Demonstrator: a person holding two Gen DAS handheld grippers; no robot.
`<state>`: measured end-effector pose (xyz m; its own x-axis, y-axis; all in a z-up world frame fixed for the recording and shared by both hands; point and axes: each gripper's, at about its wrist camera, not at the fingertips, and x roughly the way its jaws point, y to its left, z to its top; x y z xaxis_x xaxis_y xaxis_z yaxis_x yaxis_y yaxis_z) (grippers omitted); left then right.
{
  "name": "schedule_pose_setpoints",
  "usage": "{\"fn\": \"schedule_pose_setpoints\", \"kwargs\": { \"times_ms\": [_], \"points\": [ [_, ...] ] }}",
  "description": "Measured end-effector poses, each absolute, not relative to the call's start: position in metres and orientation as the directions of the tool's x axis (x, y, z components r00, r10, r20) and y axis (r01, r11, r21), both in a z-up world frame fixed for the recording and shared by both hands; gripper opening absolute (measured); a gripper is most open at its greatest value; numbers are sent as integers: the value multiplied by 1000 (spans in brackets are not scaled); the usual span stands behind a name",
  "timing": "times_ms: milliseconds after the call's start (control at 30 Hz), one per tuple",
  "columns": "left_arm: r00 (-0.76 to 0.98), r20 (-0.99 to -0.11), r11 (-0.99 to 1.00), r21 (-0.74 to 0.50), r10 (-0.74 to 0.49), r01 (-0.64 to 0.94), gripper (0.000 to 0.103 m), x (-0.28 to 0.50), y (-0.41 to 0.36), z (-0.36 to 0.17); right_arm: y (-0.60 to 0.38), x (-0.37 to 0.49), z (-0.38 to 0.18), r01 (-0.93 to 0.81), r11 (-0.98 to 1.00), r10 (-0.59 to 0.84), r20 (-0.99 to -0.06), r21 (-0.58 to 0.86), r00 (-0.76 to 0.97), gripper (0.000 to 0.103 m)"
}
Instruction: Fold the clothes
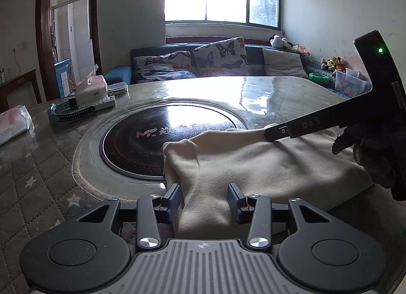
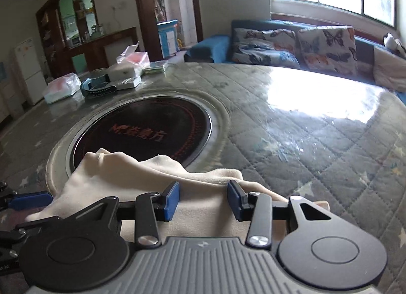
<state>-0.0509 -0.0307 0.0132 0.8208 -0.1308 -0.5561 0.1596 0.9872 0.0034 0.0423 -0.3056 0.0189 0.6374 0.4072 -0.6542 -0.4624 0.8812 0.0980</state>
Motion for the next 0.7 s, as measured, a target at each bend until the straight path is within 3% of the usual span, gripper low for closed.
{"fn": "schedule_pose_setpoints", "kwargs": {
  "times_ms": [400, 700],
  "points": [
    [834, -550, 999, -9, -34, 35, 49, -59, 4, 26, -300, -19, 51, -643, 766, 510, -611, 2, 605, 44],
    [811, -584, 992, -122, -41, -38, 50, -52, 26, 34, -232, -77, 36, -833, 532, 601, -624, -154, 499, 45]
  ]
}}
